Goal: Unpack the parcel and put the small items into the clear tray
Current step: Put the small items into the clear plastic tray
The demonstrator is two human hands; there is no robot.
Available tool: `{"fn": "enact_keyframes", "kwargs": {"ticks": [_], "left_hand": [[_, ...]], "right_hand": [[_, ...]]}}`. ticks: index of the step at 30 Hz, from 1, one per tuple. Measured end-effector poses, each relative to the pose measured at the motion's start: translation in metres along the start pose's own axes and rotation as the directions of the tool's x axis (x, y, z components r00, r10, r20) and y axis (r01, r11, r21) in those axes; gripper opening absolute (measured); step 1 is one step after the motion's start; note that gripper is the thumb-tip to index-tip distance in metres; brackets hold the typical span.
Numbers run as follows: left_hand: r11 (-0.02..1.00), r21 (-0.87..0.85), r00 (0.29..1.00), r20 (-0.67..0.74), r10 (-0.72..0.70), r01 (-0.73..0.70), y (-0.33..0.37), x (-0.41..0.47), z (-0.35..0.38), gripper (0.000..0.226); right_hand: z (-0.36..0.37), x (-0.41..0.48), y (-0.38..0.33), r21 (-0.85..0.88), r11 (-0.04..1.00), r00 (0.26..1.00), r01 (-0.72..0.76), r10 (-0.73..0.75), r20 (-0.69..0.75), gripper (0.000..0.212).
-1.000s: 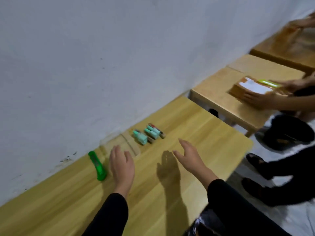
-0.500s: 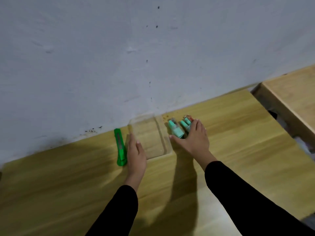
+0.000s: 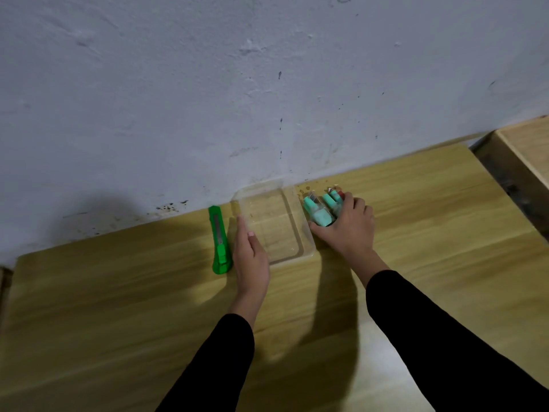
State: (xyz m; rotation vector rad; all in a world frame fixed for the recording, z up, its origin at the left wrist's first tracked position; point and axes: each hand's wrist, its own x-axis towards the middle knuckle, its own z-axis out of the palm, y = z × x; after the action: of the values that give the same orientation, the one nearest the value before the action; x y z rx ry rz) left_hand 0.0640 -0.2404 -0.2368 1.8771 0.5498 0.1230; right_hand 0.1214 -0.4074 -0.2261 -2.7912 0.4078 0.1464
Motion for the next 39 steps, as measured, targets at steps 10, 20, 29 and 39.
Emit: {"fn": "enact_keyframes", "kwargs": {"ticks": [10,20,29,39], "left_hand": [[1.000,-0.017,1.000,0.003,0.017,-0.017,0.001,0.000,-0.001,0.048],[1.000,-0.011,0.999,-0.026,0.028,-0.028,0.002,-0.001,0.002,0.047],[0.917,-0.391,0.997,0.025,-0.071,0.075,0.001,-0.003,0.003,0.047],[0.823,-0.547,0.988,0.084,-0.128,0.153,0.005,-0.001,-0.002,0.048]], "right_hand": [[-0.002,-0.006,0.008,0.154,0.988,0.999,-0.029,0.035,-0.034,0.096],[-0.036,-0.021,-0.023,0.351,0.930,0.987,0.108,-0.059,-0.148,0.090],[-0.008,-0.046,-0.079,-0.007,0.916,0.916,0.401,-0.401,0.032,0.093],[0.002,-0.049,-0.082,0.007,0.869,0.841,0.496,-0.482,0.247,0.091]]}}
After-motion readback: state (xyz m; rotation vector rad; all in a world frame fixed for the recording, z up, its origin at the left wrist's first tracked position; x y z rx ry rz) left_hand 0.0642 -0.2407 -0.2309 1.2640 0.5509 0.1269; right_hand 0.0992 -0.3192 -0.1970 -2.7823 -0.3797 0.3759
